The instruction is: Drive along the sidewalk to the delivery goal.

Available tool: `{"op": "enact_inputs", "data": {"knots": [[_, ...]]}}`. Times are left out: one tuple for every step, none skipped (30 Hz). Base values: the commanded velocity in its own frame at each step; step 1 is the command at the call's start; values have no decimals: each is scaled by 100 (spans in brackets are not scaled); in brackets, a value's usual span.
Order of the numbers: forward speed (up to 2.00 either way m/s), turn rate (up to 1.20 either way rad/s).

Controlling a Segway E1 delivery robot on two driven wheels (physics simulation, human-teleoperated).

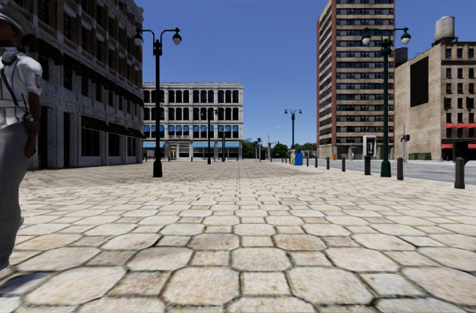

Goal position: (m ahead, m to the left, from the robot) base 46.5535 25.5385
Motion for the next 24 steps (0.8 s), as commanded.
{"op": "enact_inputs", "data": {"knots": [[200,0],[200,0],[200,0],[200,0],[200,0],[200,0],[200,0],[200,0],[200,0],[200,0],[200,0],[200,0],[200,0],[200,0],[200,0],[200,0],[200,0],[200,0],[200,0],[200,0],[200,0],[200,0],[200,0],[200,0]]}}
